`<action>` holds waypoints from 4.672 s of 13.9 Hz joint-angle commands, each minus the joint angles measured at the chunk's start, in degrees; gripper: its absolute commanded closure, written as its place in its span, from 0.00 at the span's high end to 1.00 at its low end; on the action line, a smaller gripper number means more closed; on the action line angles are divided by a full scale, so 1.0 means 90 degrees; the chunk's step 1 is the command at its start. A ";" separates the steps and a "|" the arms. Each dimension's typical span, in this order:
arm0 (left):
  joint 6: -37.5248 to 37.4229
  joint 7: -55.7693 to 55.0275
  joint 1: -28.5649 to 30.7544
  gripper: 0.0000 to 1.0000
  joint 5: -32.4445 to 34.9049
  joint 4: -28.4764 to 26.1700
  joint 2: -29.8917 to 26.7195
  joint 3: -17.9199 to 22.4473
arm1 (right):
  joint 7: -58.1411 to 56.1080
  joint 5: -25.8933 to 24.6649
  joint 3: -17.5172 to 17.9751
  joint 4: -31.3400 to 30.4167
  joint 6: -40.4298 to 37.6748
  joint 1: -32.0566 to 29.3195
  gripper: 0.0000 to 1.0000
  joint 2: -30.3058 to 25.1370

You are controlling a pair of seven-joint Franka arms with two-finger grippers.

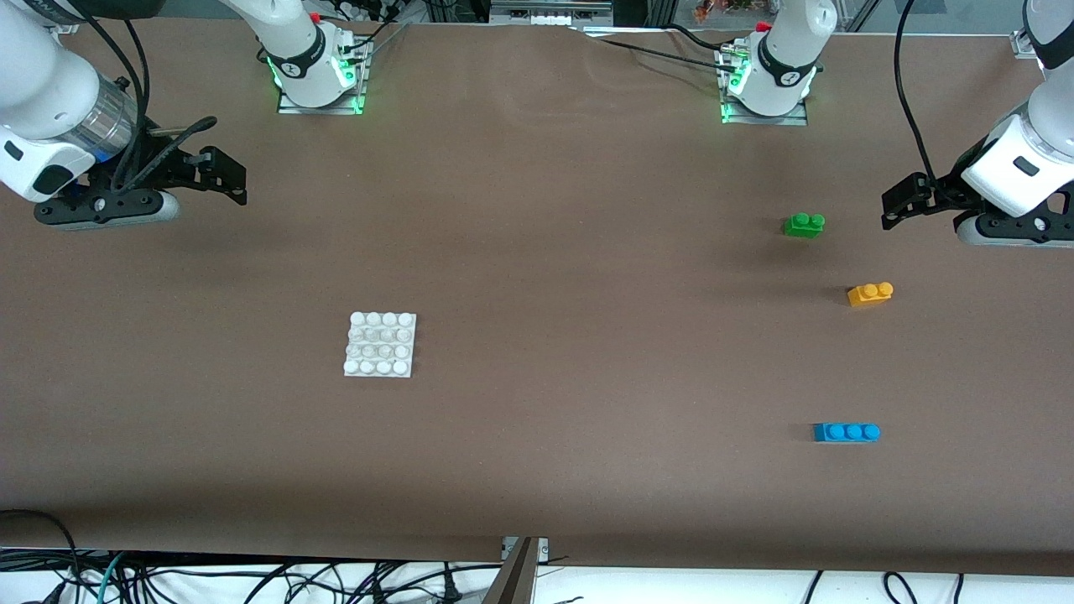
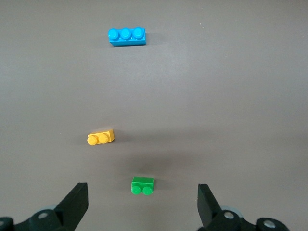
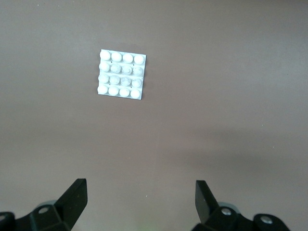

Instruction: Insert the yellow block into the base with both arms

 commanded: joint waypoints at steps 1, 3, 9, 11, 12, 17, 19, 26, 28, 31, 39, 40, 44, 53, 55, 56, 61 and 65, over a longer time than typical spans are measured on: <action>-0.0150 0.0170 0.0041 1.00 -0.0153 0.0226 0.0102 0.0017 | -0.0099 -0.0002 0.0055 -0.0184 0.0079 -0.0057 0.99 -0.0178; -0.0150 0.0170 0.0041 1.00 -0.0153 0.0226 0.0102 0.0017 | -0.0089 -0.0002 0.0055 -0.0193 0.0079 -0.0057 0.99 -0.0178; -0.0150 0.0170 0.0041 1.00 -0.0153 0.0226 0.0112 0.0017 | -0.0099 -0.0002 0.0055 -0.0193 0.0059 -0.0057 0.99 -0.0178; -0.0150 0.0170 0.0041 1.00 -0.0153 0.0226 0.0102 0.0017 | -0.0099 -0.0002 0.0055 -0.0184 0.0059 -0.0057 0.99 -0.0178; -0.0150 0.0170 0.0041 1.00 -0.0153 0.0226 0.0112 0.0017 | -0.0099 -0.0002 0.0055 -0.0193 0.0059 -0.0057 0.99 -0.0178; -0.0160 0.0161 0.0011 1.00 -0.0153 0.0343 0.0151 0.0017 | -0.0128 -0.0002 0.0055 -0.0184 0.0079 -0.0057 0.99 -0.0178; -0.0179 0.0161 0.0001 1.00 -0.0153 0.0401 0.0200 0.0017 | -0.0128 -0.0002 0.0055 -0.0203 0.0117 -0.0057 0.99 -0.0159; -0.0296 0.0151 -0.0038 1.00 -0.0163 0.0636 0.0337 -0.0012 | 0.0426 0.0076 0.0162 -0.2097 0.3200 -0.0057 0.99 0.0493; -0.0316 0.0141 -0.0038 1.00 -0.0163 0.0675 0.0347 -0.0022 | 0.0943 0.0067 0.0347 -0.2039 0.3796 -0.0057 0.99 0.1127; -0.0375 0.0151 -0.0028 1.00 -0.0163 0.0685 0.0347 -0.0022 | 0.1598 0.0076 0.0406 -0.1923 0.4763 -0.0057 0.99 0.2045; -0.0375 0.0151 -0.0047 1.00 -0.0163 0.0714 0.0356 -0.0022 | 0.2293 0.0028 0.0729 -0.1151 0.5528 -0.0067 0.98 0.3444; -0.0375 0.0151 -0.0047 1.00 -0.0163 0.0724 0.0356 -0.0022 | 0.2274 0.0018 0.0738 -0.1121 0.5528 -0.0067 0.98 0.3513; -0.0375 0.0141 -0.0047 1.00 -0.0173 0.0724 0.0386 -0.0022 | 0.2118 -0.0031 0.0729 -0.1141 0.5528 -0.0125 0.95 0.3591; -0.0375 0.0102 -0.0106 1.00 -0.0173 0.0792 0.0434 -0.0149 | 0.2089 -0.0041 0.0709 -0.1199 0.5733 -0.0164 0.91 0.3875; -0.0375 0.0092 -0.0096 1.00 -0.0173 0.0792 0.0434 -0.0159 | 0.1953 -0.0041 0.0709 -0.1199 0.5762 -0.0203 0.87 0.3913; -0.0375 0.0102 -0.0087 1.00 -0.0173 0.0792 0.0434 -0.0149 | 0.1875 -0.0041 0.0700 -0.1199 0.5782 -0.0223 0.86 0.3923; -0.0375 0.0112 -0.0018 1.00 -0.0173 0.0783 0.0444 -0.0149 | 0.1883 0.0018 0.0690 -0.1209 0.5928 -0.0252 0.83 0.4002; -0.0375 0.0141 0.0011 1.00 -0.0173 0.0783 0.0493 -0.0120 | 0.1923 0.0057 0.0690 -0.1180 0.5948 -0.0252 0.83 0.4060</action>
